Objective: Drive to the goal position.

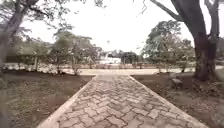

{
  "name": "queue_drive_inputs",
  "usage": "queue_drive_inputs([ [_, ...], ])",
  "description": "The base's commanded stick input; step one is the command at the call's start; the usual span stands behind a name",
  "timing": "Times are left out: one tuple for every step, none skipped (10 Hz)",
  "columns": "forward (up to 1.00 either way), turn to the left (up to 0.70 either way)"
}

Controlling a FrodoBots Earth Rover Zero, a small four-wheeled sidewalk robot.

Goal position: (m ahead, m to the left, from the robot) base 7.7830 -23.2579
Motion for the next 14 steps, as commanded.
queue_drive_inputs([
  [0.7,0.02],
  [0.7,0.02],
  [0.7,0.02],
  [0.7,0.02],
  [0.7,0.02],
  [0.7,0.02],
  [0.7,0.02],
  [0.7,0.02],
  [0.7,0.02],
  [0.7,0.02],
  [0.7,0.02],
  [0.7,0.02],
  [0.7,0.02],
  [0.7,0.02],
])
